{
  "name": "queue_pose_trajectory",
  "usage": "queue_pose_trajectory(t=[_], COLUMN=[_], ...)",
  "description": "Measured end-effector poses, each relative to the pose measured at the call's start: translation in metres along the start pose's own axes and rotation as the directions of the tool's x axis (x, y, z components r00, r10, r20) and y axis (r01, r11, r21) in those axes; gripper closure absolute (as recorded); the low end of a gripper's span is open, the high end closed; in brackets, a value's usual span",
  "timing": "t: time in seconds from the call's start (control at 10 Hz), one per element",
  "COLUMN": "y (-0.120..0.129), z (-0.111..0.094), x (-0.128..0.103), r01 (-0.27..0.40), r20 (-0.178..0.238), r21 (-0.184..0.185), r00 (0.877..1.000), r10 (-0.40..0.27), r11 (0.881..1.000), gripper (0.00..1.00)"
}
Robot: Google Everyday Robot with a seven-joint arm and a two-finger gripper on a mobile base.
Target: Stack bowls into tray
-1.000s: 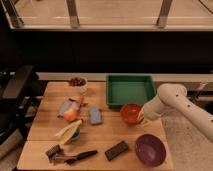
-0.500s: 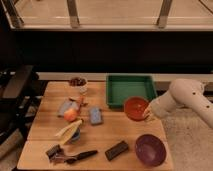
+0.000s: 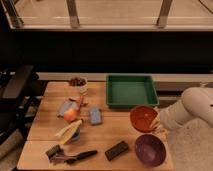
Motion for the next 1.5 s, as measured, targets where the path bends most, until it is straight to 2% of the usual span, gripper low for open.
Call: queue_pose_trajectory(t=[0.1, 0.3, 0.6, 0.9, 1.5], y=[0.012, 0.026, 0.047, 0.057, 0.058], z=[0.000, 0.003, 0.016, 0.022, 0.022], x=[-0.002, -0.003, -0.013, -0.019, -0.019], r01=[-0.028, -0.074, -0.123, -0.156, -0.157], r20=[0.008, 0.026, 0.084, 0.130, 0.131], r21=[-0.025, -0.059, -0.127, -0.189, -0.189], r00=[1.000, 0.997, 0.987, 0.975, 0.974], r10=[0.028, 0.075, 0.134, 0.182, 0.184], r11=[0.999, 0.996, 0.984, 0.970, 0.969], gripper=[0.67, 0.49, 0.22, 0.20, 0.20])
